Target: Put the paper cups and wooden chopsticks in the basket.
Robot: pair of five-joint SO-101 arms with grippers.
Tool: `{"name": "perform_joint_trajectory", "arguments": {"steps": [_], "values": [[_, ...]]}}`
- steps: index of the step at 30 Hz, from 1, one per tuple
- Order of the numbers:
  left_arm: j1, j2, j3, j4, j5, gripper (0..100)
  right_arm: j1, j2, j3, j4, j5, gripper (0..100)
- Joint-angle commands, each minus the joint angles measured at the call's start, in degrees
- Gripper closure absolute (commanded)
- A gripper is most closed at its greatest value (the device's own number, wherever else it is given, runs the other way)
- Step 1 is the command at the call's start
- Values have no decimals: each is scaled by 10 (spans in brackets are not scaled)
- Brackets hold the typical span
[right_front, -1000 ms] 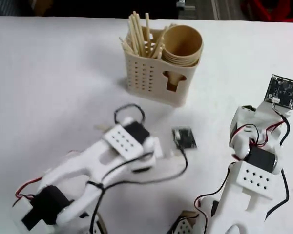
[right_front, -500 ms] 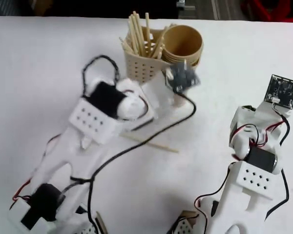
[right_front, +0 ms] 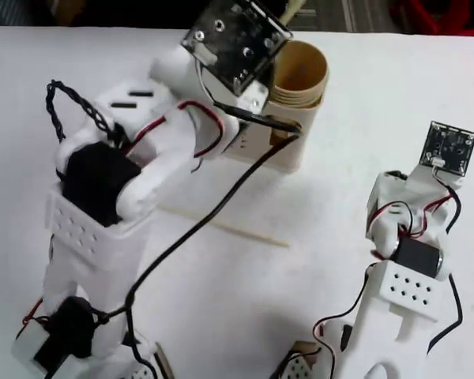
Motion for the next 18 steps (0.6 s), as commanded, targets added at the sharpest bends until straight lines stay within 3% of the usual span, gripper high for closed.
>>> {"name": "perform_joint_trajectory", "arguments": {"steps": [1,7,12,18], "values": [[-17,7,31,-148,40,979,-4,-5,-3,-21,-4,981],[-65,12,197,-376,99,979,-4,-5,-3,-22,-4,981],[-90,15,344,-547,104,979,-4,-8,-3,-22,-4,981],[-109,15,461,-648,104,979,-5,-8,-3,-22,-4,981]]}}
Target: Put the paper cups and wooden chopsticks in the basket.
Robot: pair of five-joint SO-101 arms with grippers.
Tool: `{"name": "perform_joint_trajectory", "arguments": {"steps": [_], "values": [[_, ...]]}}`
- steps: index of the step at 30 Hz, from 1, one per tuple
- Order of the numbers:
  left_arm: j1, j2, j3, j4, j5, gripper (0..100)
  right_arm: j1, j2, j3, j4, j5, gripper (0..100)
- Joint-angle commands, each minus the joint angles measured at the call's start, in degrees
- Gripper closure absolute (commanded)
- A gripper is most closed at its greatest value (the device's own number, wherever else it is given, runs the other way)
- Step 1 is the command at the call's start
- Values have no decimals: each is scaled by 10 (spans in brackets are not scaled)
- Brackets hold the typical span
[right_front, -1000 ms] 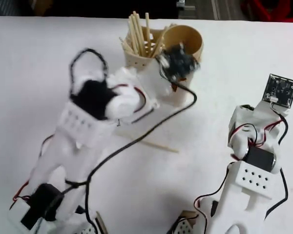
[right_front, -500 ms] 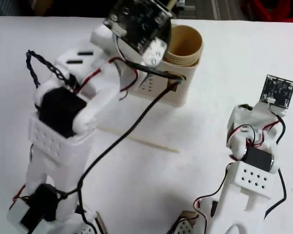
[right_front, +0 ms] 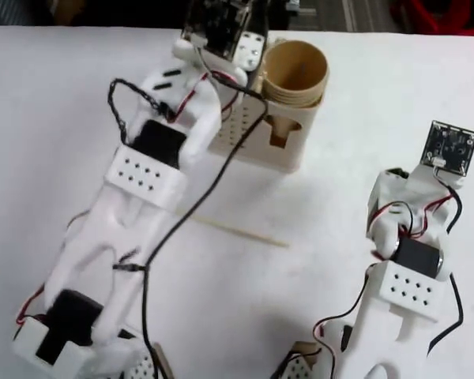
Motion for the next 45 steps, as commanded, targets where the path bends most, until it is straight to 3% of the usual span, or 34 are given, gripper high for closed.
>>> {"name": "perform_joint_trajectory", "arguments": {"steps": [1,7,12,16,21,29,32,38,45], "values": [[-21,-2,56,-73,7,979,-5,-9,-4,-11,-4,981],[-35,22,124,-126,7,978,-5,-9,-4,-11,-2,981],[-35,38,123,-112,4,949,-5,-7,-4,-11,-1,981],[-35,15,103,-24,4,808,-5,-8,-4,-11,0,981],[-35,-44,61,139,-14,813,-5,-8,-4,-11,0,981],[-3,-98,70,373,-222,810,-5,-8,-6,-11,0,981],[27,-102,124,418,-315,812,-5,-8,-6,-11,0,981],[66,-98,236,427,-404,812,-5,-8,-6,-11,0,981],[95,-17,309,324,-394,812,-5,-8,-6,-11,0,981]]}}
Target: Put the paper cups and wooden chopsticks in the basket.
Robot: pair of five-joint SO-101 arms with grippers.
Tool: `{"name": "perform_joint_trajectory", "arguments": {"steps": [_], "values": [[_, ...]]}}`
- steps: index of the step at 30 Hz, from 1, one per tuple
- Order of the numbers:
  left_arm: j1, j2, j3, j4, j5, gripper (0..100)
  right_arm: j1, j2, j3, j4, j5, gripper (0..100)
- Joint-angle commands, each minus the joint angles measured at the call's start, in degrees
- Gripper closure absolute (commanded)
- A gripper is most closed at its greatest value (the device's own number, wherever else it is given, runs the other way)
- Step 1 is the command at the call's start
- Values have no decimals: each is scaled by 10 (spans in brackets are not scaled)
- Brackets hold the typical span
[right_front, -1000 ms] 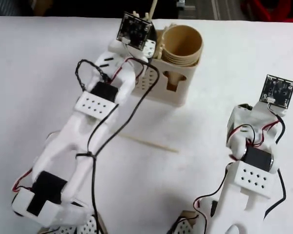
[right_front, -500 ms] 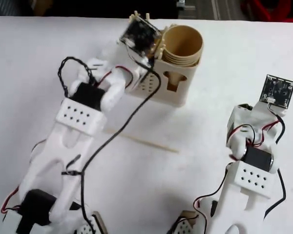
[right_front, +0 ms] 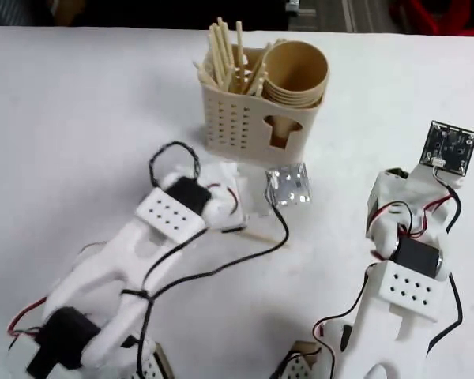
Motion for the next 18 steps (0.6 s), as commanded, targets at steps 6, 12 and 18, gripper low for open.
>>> {"name": "perform_joint_trajectory", "arguments": {"steps": [6,12,18], "values": [[11,213,-98,-6,0,812,-4,-8,-6,-11,1,981],[12,314,-199,77,-40,813,-4,-8,-6,-11,1,981],[26,376,-259,114,-40,931,-4,-8,-6,-12,1,981]]}}
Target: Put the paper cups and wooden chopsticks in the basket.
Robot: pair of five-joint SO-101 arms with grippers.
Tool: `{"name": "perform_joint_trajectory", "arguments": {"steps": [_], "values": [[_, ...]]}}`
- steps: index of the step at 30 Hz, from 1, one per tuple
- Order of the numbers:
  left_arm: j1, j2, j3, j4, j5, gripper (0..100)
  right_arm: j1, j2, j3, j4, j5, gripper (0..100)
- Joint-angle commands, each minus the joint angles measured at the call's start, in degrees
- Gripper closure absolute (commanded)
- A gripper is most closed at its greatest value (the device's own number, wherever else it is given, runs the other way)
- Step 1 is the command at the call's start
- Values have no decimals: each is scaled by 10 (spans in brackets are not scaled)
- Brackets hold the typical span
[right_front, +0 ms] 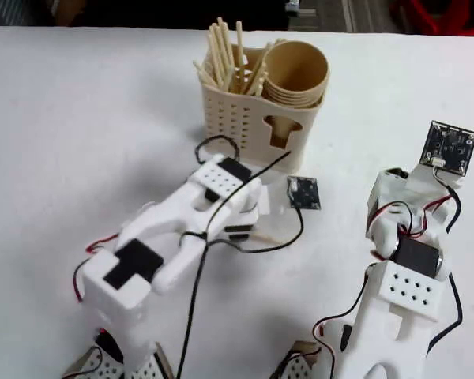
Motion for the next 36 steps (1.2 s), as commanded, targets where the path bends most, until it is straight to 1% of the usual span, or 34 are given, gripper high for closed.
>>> {"name": "perform_joint_trajectory", "arguments": {"steps": [1,2,3,7,12,17,20,24,27,34,36], "values": [[27,35,-61,25,-6,968,-4,-8,-6,-12,1,981],[33,43,-65,31,-6,986,-4,-8,-6,-12,1,981],[36,48,-69,38,-6,972,-4,-8,-6,-12,1,981],[33,34,-70,57,-6,977,-3,-8,-6,-12,1,981],[-9,-70,-69,94,-4,977,-4,-8,-6,-12,1,981],[-30,-230,-76,96,76,977,-4,-7,-6,-12,1,981],[-27,-327,-87,71,143,977,-4,-8,-6,-12,1,981],[-29,-420,-113,1,217,977,-4,-8,-6,-12,1,981],[-31,-455,-121,-84,253,977,-4,-7,-6,-12,1,981],[-32,-464,-111,-284,307,977,-4,-7,-6,-12,1,981],[-44,-465,-95,-342,329,977,-4,-7,-6,-12,1,981]]}}
